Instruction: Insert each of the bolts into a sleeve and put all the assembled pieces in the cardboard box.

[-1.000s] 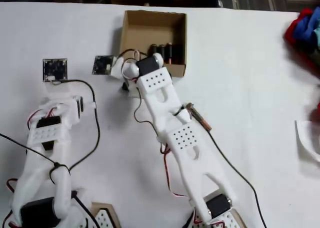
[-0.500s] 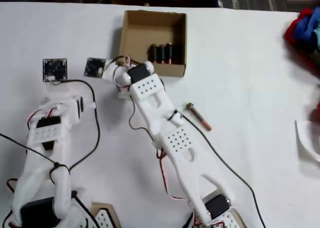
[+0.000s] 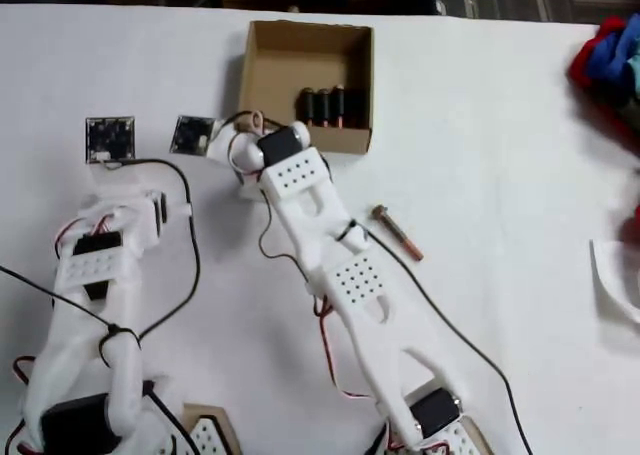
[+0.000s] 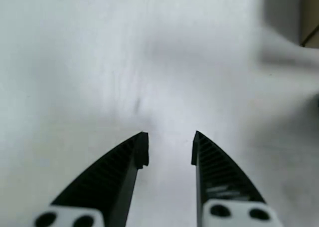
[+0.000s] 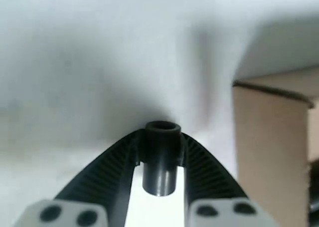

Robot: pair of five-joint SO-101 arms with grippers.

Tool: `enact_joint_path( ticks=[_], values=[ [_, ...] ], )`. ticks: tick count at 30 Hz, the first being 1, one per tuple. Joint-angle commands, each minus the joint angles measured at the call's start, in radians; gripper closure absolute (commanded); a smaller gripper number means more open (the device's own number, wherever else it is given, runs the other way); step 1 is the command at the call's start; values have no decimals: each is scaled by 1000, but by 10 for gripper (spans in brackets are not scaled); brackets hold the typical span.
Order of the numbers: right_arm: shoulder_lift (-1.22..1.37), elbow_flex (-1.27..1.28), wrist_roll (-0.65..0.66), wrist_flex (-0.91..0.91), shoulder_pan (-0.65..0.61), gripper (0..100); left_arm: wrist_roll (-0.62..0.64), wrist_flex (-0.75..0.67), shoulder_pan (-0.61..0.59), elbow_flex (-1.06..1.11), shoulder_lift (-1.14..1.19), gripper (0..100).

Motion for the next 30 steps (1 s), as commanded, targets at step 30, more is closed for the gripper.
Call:
enact_joint_path(
  ticks=[30],
  values=[
    [-765,888,-540,-10,-10,761,54,-20,-25,-7,-15,840]
  ],
)
